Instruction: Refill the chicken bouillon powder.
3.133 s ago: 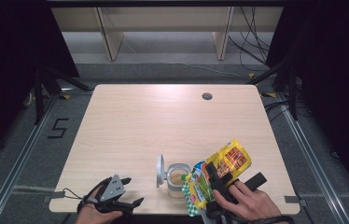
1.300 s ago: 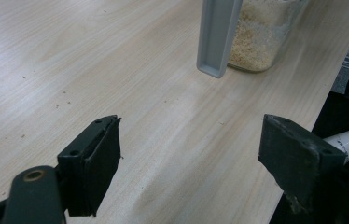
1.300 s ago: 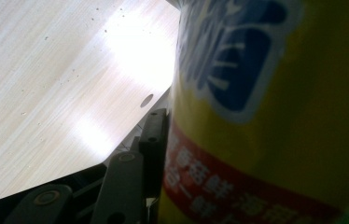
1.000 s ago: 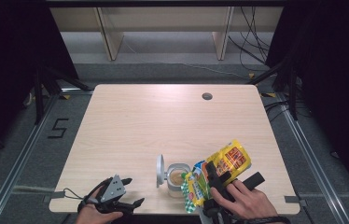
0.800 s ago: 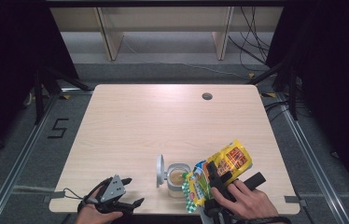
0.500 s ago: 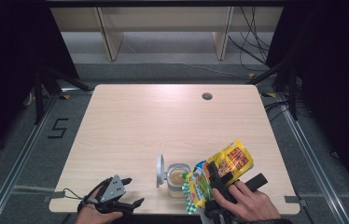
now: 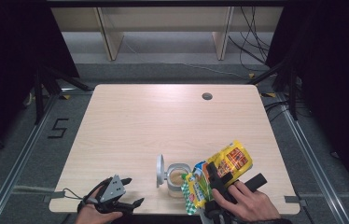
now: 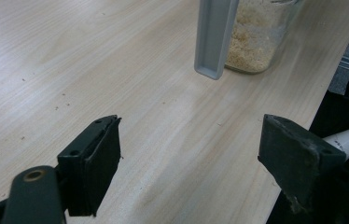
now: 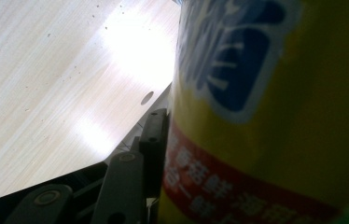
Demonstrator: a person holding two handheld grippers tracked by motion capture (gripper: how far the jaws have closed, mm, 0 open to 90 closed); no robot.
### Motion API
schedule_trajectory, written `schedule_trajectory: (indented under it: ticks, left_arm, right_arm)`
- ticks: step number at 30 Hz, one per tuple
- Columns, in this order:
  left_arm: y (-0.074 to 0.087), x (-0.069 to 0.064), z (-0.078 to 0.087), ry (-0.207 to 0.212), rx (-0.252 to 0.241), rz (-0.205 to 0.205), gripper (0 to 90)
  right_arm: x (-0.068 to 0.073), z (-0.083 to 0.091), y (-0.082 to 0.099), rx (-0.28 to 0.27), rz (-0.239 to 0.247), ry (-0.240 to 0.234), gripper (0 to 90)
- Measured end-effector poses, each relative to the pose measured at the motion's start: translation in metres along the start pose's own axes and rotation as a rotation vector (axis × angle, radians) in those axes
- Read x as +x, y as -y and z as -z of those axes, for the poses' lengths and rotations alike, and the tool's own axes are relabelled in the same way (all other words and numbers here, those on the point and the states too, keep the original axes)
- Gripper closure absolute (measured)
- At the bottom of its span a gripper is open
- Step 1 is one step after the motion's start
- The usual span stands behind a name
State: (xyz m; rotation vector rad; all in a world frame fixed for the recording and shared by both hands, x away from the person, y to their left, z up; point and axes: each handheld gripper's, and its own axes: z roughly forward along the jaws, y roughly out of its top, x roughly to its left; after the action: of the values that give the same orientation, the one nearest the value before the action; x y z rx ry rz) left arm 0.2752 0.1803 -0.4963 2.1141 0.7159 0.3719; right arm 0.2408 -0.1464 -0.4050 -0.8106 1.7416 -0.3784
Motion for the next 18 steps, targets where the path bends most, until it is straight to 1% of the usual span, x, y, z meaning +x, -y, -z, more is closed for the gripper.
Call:
schedule_trajectory:
  ticks: [1,2,5,6,8,9,10,11,12,13,14,15,16,17,18]
  left_arm:
    - [-0.0001,0.0003,0.0001,-0.002,0.003,-0.004,20.2]
    - [-0.0001,0.0006,0.0002,-0.004,0.006,-0.008,20.2]
    - [-0.0001,0.0005,0.0002,-0.003,0.006,-0.007,20.3]
    - [-0.0001,0.0006,0.0001,-0.003,0.006,-0.007,20.2]
    - [0.0,0.0005,0.0002,-0.004,0.007,-0.007,20.2]
    - [0.0004,0.0003,-0.0004,-0.007,0.0,-0.004,20.3]
    - [0.0005,0.0002,-0.001,-0.01,-0.003,-0.003,20.2]
    - [0.0005,-0.0001,-0.0012,-0.01,-0.003,-0.001,20.2]
    - [0.0005,-0.0001,-0.0011,-0.01,-0.003,-0.005,20.2]
    - [0.0005,-0.0001,-0.0012,-0.009,-0.003,-0.003,20.2]
    - [0.0005,-0.0004,-0.0014,-0.005,-0.007,0.004,20.2]
    - [0.0006,-0.0004,-0.0015,-0.006,-0.007,0.005,20.2]
    - [0.0006,-0.0004,-0.0015,-0.006,-0.008,0.005,20.2]
    - [0.0006,0.0002,-0.0012,-0.009,-0.002,-0.002,20.2]
    - [0.0006,0.0001,-0.0012,-0.009,-0.003,0.0,20.2]
  right_arm:
    - [0.0005,0.0002,-0.0001,0.006,0.001,0.014,64.3]
    - [0.0005,0.0001,-0.0002,0.006,0.003,0.017,64.3]
    - [0.0005,-0.0003,-0.0004,-0.001,0.002,0.018,64.3]
    - [0.0005,-0.0008,-0.0007,-0.005,-0.003,0.005,64.3]
    - [0.0004,-0.0008,-0.001,-0.008,-0.001,0.003,64.3]
    - [-0.0027,-0.0017,0.0002,-0.018,0.043,0.015,64.3]
    - [-0.0038,-0.0015,0.0004,-0.011,0.062,0.018,64.3]
    - [0.0011,-0.0005,-0.0013,0.001,-0.016,0.005,64.2]
    - [0.0018,-0.0008,-0.0013,-0.008,-0.021,0.031,64.3]
    - [0.0001,-0.0004,-0.0004,-0.01,-0.009,0.015,64.3]
    - [0.0002,-0.0004,-0.0003,-0.008,-0.011,0.011,64.2]
    - [0.0005,-0.0009,-0.0007,-0.007,-0.006,0.031,64.2]
    - [0.0004,-0.0006,-0.0004,-0.002,0.001,0.024,64.3]
    - [0.0006,-0.0005,-0.0001,-0.003,-0.003,0.02,64.2]
    - [0.0023,-0.0003,-0.0004,-0.001,-0.042,0.006,64.3]
